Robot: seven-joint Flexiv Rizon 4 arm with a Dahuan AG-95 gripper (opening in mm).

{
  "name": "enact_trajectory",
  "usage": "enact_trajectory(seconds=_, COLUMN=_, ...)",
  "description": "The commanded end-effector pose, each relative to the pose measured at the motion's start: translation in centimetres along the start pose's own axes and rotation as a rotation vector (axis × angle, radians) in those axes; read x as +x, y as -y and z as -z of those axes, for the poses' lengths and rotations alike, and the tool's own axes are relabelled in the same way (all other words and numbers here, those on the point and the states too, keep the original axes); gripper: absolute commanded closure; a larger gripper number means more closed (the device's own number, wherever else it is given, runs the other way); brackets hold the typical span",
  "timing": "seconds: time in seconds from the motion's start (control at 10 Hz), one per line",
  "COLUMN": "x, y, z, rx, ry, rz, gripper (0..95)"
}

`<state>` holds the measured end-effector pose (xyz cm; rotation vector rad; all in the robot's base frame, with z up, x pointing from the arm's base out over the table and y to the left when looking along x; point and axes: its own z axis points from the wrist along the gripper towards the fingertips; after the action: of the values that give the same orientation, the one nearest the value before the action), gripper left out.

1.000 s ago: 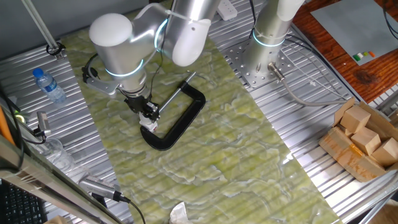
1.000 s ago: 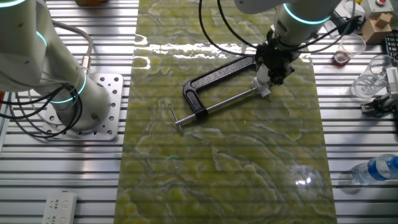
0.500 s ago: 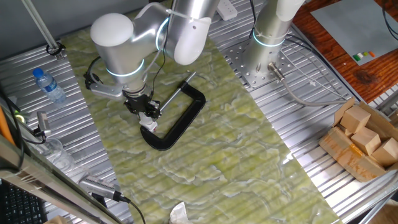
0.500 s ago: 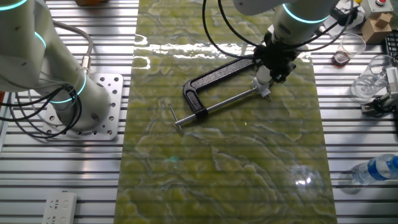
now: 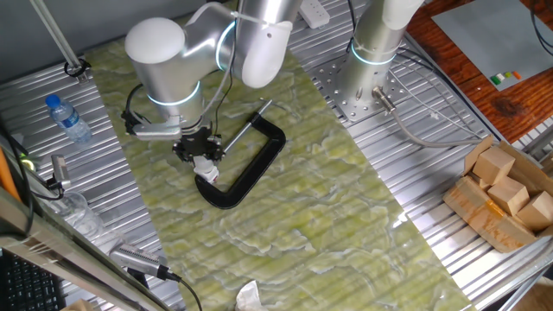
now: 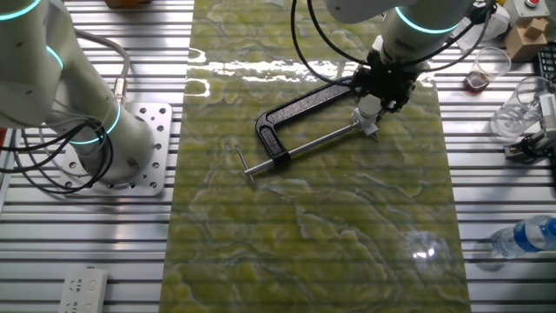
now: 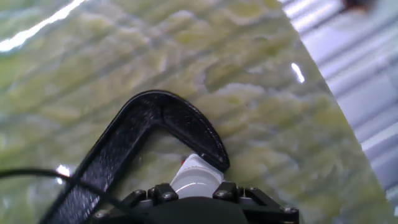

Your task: Take out the light bulb by rotating it

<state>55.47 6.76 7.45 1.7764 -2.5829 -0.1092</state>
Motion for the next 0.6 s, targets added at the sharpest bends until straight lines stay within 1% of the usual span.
enact_trajectory(seconds=0.1, x=-0.03, y=0.01, z=0.03, rx=-0.002, ry=-0.003, rz=0.37, gripper=95.0)
enact_trajectory(seconds=0.2, x=-0.03, y=0.01, z=0.04, rx=-0.001, ry=-0.012, rz=0.409, gripper=95.0)
enact_trajectory(seconds=0.3, x=-0.03, y=0.01, z=0.04, rx=0.001, ry=-0.027, rz=0.454, gripper=95.0)
enact_trajectory(seconds=0.4, x=-0.03, y=0.01, z=0.04, rx=0.001, ry=-0.027, rz=0.463, gripper=95.0)
enact_trajectory(seconds=0.6, x=-0.03, y=0.01, z=0.03, rx=0.003, ry=-0.029, rz=0.481, gripper=57.0)
